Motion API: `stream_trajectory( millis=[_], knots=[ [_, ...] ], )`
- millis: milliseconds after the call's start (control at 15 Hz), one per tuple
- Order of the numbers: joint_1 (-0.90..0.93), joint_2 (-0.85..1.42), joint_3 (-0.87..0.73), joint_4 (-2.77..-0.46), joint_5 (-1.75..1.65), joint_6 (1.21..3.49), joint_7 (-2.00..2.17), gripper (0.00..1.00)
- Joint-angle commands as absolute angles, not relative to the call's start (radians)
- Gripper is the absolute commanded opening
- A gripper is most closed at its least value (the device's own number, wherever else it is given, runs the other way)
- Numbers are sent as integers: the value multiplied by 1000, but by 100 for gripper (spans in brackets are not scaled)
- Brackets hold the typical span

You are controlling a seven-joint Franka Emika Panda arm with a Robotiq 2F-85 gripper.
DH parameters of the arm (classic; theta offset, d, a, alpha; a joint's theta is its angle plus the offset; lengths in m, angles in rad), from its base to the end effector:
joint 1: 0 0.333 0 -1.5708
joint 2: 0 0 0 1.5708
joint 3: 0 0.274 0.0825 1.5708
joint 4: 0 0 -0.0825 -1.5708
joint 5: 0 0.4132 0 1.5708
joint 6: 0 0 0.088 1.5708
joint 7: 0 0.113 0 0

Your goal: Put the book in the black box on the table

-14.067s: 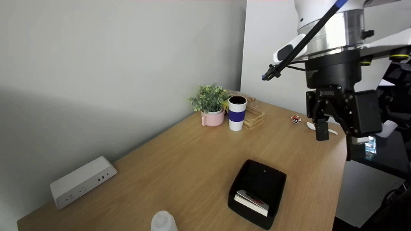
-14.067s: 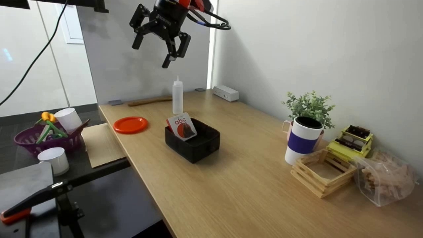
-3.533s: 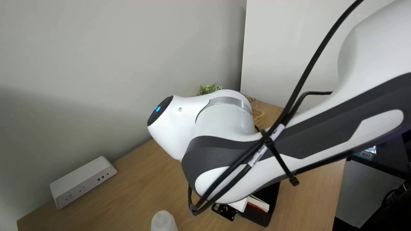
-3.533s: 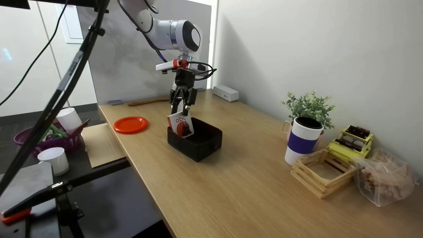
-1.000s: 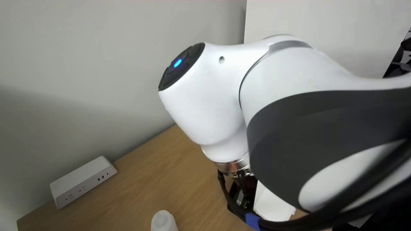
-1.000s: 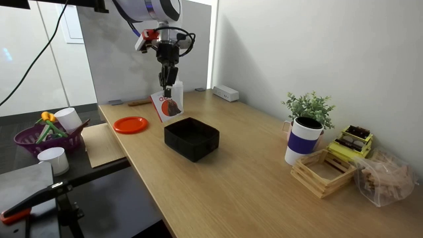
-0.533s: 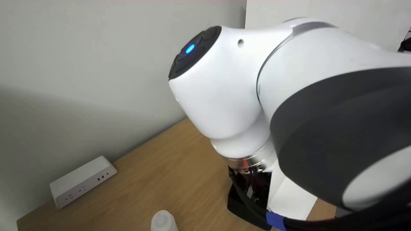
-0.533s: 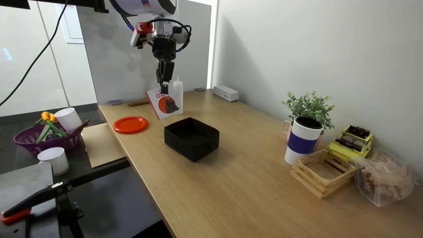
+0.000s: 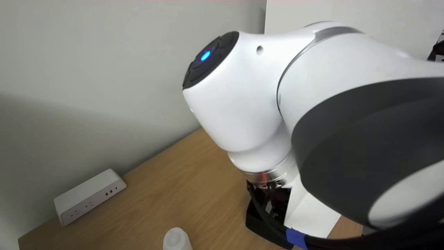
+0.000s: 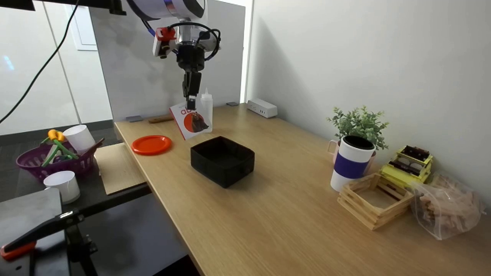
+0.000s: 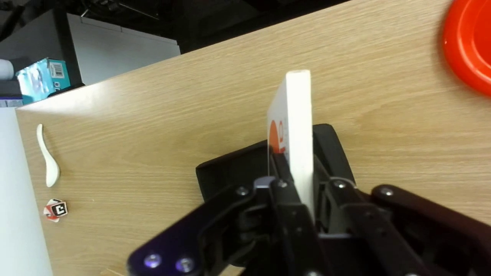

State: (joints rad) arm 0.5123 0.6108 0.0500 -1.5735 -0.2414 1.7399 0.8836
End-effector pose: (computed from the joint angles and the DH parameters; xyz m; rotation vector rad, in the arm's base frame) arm 0.5569 0.3212 0.2019 2.6729 -0.3078 -0.2766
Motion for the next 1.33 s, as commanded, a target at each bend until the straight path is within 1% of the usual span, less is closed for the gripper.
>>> stream_trajectory(
  millis=[0,333,733,1133,1200,1267],
  knots=[
    [496,565,56,-1607,-268,1743,946,4],
    [445,501,54,-1664,-249,1790,1010,4],
    [342,421,56,-1779,-196,1935,1015,4],
    [271,419,60,-1870,-110,2101,966,4],
    [289,453,46,-1809,-136,2048,992,4],
    [286,455,45,-1816,-135,2055,991,14]
  ],
)
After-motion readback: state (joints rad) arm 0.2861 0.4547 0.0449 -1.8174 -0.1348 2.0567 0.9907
